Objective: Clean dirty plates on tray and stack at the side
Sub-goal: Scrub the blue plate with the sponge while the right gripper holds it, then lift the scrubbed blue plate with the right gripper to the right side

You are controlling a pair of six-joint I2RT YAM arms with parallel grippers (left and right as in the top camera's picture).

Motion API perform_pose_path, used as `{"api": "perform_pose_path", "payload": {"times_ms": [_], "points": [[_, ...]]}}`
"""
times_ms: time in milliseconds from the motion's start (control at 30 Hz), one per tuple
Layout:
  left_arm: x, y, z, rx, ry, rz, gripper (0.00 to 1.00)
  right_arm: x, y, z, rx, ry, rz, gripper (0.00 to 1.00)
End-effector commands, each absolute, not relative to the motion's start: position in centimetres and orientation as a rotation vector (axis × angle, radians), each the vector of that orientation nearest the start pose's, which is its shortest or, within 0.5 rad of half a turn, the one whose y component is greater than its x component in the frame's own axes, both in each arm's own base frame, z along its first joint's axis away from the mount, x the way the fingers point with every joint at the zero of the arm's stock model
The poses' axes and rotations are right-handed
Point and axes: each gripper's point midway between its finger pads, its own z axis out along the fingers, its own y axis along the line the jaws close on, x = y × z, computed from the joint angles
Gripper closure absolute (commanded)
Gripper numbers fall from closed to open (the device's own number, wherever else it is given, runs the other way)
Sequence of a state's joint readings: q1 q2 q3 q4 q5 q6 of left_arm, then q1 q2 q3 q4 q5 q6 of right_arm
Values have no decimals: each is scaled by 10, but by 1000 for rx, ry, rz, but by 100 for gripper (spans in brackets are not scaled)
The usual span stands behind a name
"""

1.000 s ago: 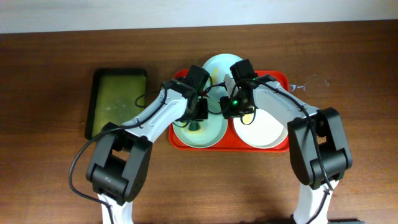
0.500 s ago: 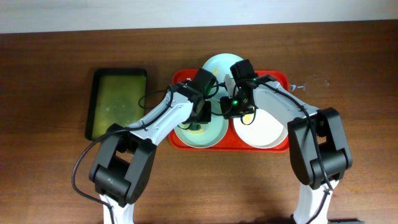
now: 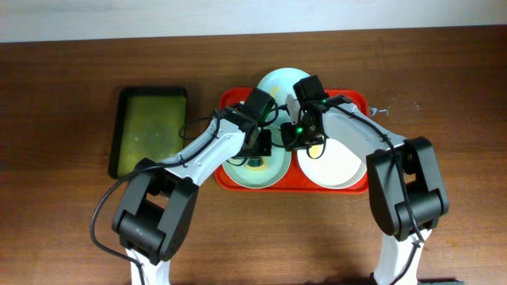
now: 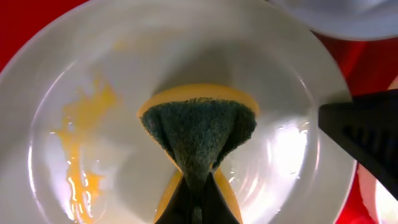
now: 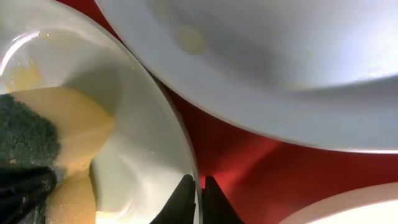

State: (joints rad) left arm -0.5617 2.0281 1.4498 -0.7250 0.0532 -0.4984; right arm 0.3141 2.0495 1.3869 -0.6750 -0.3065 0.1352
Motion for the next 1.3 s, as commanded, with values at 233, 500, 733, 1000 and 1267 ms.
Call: {"api": "perform_pose_path", "payload": {"times_ms": [233,500,733,1000,1267], "points": [[385,-155,26,36,2813,429,100,389,183,8,-323,2933,512,91],[391,-232,48,52,2821,-207,100,389,183,8,-323,2934,512,92],[394,-149,13,-69,2859,276,100,388,183,7,-322,2942,510,96],[398,-91,177,-359,2626,-168,100,417,186,109,-438,2767,454,96],[372,-9,162,-637,2688,-50,100,411,180,271,-476,2134,-969,96]]}}
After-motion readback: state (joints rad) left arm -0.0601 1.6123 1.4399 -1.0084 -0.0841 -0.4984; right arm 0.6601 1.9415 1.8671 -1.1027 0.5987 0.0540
